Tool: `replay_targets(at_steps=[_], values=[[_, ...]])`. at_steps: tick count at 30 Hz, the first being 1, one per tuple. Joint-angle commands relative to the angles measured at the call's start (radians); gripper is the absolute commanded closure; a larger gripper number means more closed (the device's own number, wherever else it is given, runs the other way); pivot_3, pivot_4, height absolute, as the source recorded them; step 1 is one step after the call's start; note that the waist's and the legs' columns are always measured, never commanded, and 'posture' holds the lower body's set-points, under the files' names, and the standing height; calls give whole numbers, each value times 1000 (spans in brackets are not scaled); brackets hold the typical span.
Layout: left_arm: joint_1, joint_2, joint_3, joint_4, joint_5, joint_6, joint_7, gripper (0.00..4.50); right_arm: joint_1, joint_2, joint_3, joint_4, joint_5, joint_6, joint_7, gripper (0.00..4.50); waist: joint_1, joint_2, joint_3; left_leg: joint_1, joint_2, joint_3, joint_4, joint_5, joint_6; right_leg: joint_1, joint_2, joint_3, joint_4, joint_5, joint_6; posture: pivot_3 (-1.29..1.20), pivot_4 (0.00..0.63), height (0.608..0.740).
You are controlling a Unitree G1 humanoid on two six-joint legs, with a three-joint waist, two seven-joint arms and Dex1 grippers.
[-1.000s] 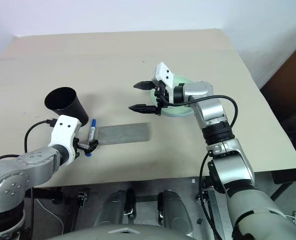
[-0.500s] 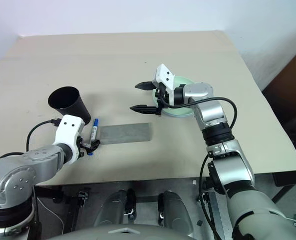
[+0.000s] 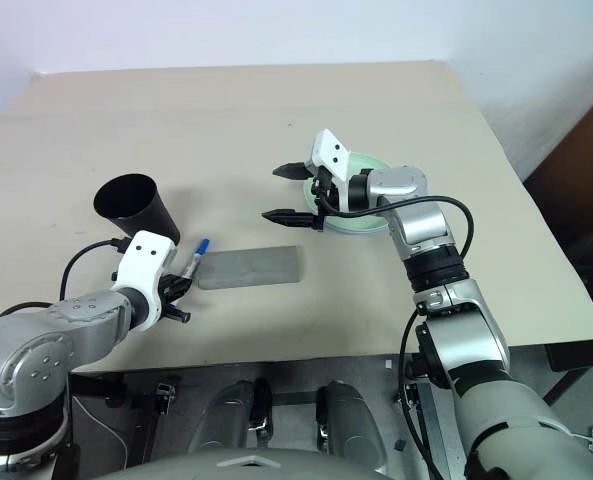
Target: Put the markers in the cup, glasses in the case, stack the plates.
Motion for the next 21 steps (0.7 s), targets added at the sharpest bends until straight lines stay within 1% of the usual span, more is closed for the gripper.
replay_targets(at_steps=[1,6,9,11,15,17,19,21], values=[[-18,33,25,-20,57,11,-8,4200,-20,7,-16,-7,5,-19,-4,0,0,0,0,0,0,0,0,0,0,0,0,0,0,0,0,0,150,715],[-31,74,61,-62,69,-19,-90,4200,-21,4,-18,-3,4,-22,-3,0,3,0,0,-2,0,0,0,0,-1,-2,0,0,-1,0,0,0,150,715],[-25,95,77,-89,78,-73,-141,4200,-23,0,-22,-5,6,-20,-3,0,4,0,0,-4,0,0,0,-1,0,-3,-1,0,-2,0,0,0,150,715],[-18,104,93,-105,60,-100,-193,4200,-25,-1,-22,-3,4,-20,-7,0,4,0,0,-5,0,0,0,-1,0,-4,-1,0,-2,0,0,0,150,715],[0,123,87,-113,71,-172,-250,4200,-23,-3,-23,-7,4,-18,-11,0,3,0,0,-5,0,0,-1,0,0,-5,-1,0,-2,0,0,0,150,715],[12,140,70,-122,86,-258,-286,4200,-21,-5,-23,-9,3,-18,-15,0,2,0,0,-5,0,0,-1,0,0,-5,-1,0,-2,0,0,0,150,715],[15,160,54,-123,89,-273,-304,4200,-19,-6,-22,-12,2,-18,-20,0,2,0,0,-5,0,0,-1,-1,0,-5,-1,0,-2,0,0,0,150,715],[17,146,47,-121,128,-369,-300,4200,-16,-7,-23,-24,5,-9,-24,0,2,0,0,-5,0,0,-1,-1,0,-5,-1,0,-2,0,0,0,150,715]])
